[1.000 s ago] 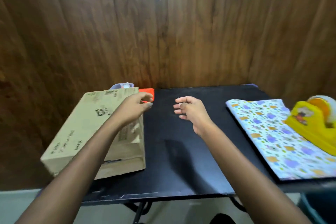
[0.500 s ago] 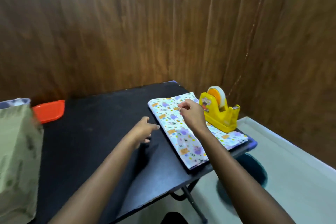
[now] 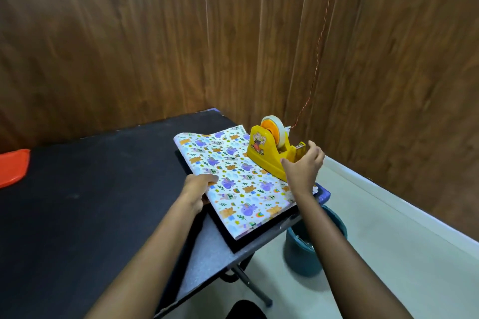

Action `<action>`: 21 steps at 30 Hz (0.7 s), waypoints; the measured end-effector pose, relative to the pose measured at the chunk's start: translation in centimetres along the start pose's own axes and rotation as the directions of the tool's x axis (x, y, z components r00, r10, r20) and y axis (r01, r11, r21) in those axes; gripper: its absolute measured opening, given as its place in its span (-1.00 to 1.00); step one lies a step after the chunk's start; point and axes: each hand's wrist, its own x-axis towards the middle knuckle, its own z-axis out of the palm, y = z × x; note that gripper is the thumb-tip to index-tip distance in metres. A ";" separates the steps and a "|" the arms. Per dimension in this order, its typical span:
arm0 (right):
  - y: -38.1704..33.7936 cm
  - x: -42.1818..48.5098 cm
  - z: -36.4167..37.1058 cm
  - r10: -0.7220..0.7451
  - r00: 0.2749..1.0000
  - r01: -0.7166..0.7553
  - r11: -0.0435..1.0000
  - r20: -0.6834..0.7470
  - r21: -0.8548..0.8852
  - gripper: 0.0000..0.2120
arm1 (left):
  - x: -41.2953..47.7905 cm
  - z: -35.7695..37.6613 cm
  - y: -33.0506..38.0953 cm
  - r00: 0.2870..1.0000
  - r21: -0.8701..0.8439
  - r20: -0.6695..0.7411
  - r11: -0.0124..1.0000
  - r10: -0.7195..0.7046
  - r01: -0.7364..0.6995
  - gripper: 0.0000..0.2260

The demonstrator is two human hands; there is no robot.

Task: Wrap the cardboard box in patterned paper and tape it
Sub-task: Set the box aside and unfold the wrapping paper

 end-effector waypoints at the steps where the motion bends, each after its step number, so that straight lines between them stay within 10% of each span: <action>1: 0.4 0.4 0.0 0.078 0.992 -0.083 0.996 0.101 0.045 -0.31 | 0.1 0.0 -0.2 1.000 -0.019 -0.012 1.000 0.012 -0.013 -0.71; 4: 0.9 1.2 -0.2 0.178 0.945 -0.181 0.983 0.273 -0.016 -0.42 | 0.1 0.3 -0.6 0.996 -0.078 -0.059 0.995 0.063 -0.067 -0.70; 14: 1.0 1.6 -0.6 0.144 0.969 -0.149 0.989 0.203 0.011 -0.51 | -0.7 -3.9 1.9 0.917 0.043 -0.311 0.968 0.248 -0.247 -0.83; 21: 0.2 0.6 -0.7 0.149 0.966 -0.137 0.988 0.209 -0.068 -0.51 | -1.1 -13.9 4.8 0.956 0.131 -0.260 0.986 0.135 -0.104 -0.87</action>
